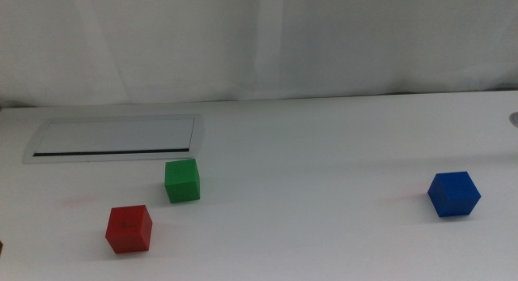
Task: Stack red cubes first, then green, then blue cubes in a specific spot.
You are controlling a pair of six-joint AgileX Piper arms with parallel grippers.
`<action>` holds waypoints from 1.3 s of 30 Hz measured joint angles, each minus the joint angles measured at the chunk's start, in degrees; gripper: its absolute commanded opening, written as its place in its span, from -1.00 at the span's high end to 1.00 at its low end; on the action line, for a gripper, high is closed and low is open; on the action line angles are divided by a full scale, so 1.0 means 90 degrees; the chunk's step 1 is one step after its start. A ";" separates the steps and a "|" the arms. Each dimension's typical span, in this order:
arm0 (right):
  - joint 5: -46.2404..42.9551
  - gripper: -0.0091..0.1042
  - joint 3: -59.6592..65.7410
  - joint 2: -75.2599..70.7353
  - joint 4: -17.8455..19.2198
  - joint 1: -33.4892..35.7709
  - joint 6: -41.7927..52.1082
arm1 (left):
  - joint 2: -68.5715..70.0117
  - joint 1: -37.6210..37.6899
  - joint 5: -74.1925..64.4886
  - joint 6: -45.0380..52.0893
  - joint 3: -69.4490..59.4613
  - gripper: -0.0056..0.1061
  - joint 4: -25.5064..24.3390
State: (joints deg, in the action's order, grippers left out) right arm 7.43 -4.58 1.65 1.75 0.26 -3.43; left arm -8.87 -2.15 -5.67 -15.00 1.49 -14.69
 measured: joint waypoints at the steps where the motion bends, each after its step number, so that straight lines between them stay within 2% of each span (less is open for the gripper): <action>1: 0.0000 0.88 0.0000 0.0000 0.0000 0.0000 0.0000 | 0.0000 0.0000 0.0000 -0.0012 0.0000 0.93 0.0000; 4: 0.0000 0.88 0.0000 0.0000 0.0000 0.0000 0.0023 | 0.0000 0.0000 0.0000 -0.0038 0.0000 0.93 0.0000; 5: 0.0000 0.76 0.0000 0.0000 0.0000 0.0000 0.0023 | 0.0000 0.0000 0.0000 -0.0038 0.0000 0.77 0.0000; 7: 0.0000 0.60 0.0000 0.0000 -0.0013 0.0000 0.0023 | 0.0000 0.0000 0.0000 -0.0038 0.0000 0.59 0.0000; 9: 0.0000 0.36 0.0000 0.0000 -0.0099 0.0000 0.0023 | 0.0000 0.0000 0.0000 -0.0047 0.0000 0.30 0.0000; 12: 0.0000 -0.17 0.0000 0.0000 -0.0195 0.0000 0.0023 | 0.0000 0.0000 0.0000 -0.0052 0.0000 -0.21 0.0000; 14: -0.0013 -0.52 0.0000 0.0000 -0.0349 0.0000 0.0012 | 0.0000 0.0000 0.0000 -0.0079 0.0000 -0.45 0.0013; 17: -0.0109 -0.86 0.0000 0.0000 -0.0641 0.0000 0.0000 | 0.0000 0.0000 0.0012 -0.0286 0.0000 -0.77 0.0025; 22: -0.0158 -0.88 0.0000 0.0000 -0.0960 0.0000 0.0000 | 0.0000 0.0000 0.0080 -0.0490 0.0000 -0.76 0.0025; 32: -0.0231 -0.88 0.0000 0.0000 -0.1001 0.0000 0.0000 | -0.0025 0.0000 0.0308 -0.0921 0.0179 -0.76 0.0025; 36: -0.0246 -0.88 0.0000 0.0000 -0.1001 0.0000 0.0000 | -0.0328 0.0000 -0.0410 -0.1035 0.0920 -0.76 0.0136; 39: -0.0246 -0.88 0.0000 0.0000 -0.1001 0.0000 0.0000 | -0.0836 0.0000 -0.1323 -0.0785 0.1870 -0.75 0.0583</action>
State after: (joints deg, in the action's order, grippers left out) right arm 5.21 -4.58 1.65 -7.25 0.26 -3.43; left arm -16.39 -2.15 -17.58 -22.07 18.32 -9.44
